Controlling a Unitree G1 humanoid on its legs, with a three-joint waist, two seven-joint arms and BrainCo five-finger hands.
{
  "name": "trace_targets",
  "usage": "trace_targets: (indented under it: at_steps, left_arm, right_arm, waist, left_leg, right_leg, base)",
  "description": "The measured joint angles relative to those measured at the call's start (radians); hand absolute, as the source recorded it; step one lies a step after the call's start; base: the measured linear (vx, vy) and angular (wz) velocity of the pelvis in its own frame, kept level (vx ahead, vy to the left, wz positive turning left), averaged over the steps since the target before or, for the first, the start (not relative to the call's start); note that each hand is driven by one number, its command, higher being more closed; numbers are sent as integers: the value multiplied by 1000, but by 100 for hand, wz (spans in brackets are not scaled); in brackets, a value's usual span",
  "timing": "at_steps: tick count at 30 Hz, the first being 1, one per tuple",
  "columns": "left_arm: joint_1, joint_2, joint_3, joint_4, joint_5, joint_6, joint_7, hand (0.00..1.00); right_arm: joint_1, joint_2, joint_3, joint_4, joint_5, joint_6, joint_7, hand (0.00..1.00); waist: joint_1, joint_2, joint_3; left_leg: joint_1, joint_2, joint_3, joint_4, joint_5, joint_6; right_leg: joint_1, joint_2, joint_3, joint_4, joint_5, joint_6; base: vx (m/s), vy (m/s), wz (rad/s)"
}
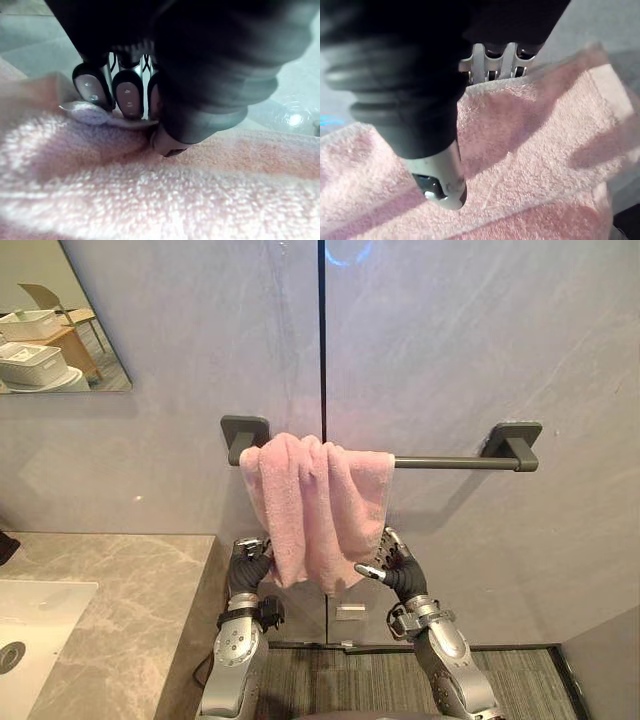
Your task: Organize washtable
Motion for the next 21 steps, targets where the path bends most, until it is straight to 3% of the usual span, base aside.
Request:
trace_targets:
  at_steps: [10, 21]
  left_arm:
    - [0, 0, -1, 0, -1, -7, 0, 100]
    - [0, 0, 10, 0, -1, -17, -21, 100]
  right_arm:
    - [-6, 0, -4, 7, -10, 0, -3, 100]
    - [-5, 29, -156, 4, -29, -4, -29, 100]
  waist:
    - [17, -8, -5]
    - [19, -9, -6]
  left_leg:
    - [-1, -5, -18, -34, 25, 1]
    - [-1, -7, -18, -35, 25, 1]
  right_leg:
    - [-6, -2, -20, -4, 0, 0]
    - [-6, -4, -20, -7, 0, 0]
  base:
    - [-15, -11, 5]
    - [-22, -7, 0]
